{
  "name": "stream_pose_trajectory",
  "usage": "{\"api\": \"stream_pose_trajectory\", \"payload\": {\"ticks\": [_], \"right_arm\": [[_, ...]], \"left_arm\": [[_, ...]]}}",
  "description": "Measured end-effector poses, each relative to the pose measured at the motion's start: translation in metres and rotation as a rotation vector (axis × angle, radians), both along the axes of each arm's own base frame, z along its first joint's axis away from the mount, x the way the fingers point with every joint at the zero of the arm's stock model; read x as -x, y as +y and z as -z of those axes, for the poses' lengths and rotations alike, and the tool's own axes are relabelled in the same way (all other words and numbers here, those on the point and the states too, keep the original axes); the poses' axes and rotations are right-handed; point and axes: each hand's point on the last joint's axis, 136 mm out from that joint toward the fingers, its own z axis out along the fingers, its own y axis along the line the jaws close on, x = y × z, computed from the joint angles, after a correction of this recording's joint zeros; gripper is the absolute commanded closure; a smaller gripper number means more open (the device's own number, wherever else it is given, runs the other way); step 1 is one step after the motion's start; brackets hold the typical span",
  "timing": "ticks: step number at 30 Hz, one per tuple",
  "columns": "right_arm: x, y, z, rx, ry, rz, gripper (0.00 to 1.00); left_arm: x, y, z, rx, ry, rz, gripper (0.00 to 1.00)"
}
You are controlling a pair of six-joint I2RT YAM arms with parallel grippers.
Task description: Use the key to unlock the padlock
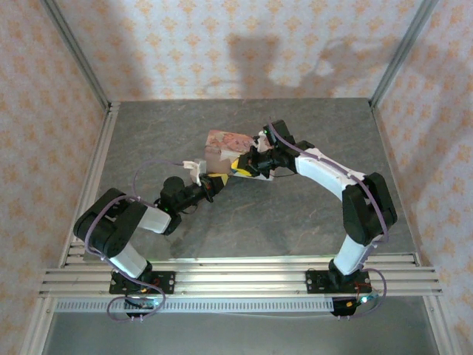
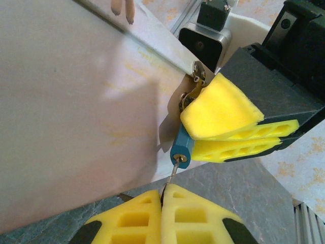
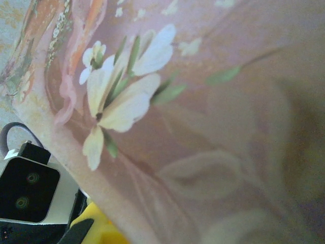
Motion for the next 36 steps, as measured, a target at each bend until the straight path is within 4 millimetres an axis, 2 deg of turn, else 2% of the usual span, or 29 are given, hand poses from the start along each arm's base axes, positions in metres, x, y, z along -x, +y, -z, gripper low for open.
{"api": "stream_pose_trajectory", "payload": {"ticks": [24,36], "right_arm": [[-0.001,-0.001,-0.002,-0.004,0.002,0.000,1.00],[0.008,-0.010,-0.002,0.079,-0.028,-0.063,1.00]], "left_arm": [[-0.004,-0.009,-0.002,0.003,-0.005,0.010,1.00],[0.000,-0.016,-0.001,0.003,0.003,0.037,1.00]]}}
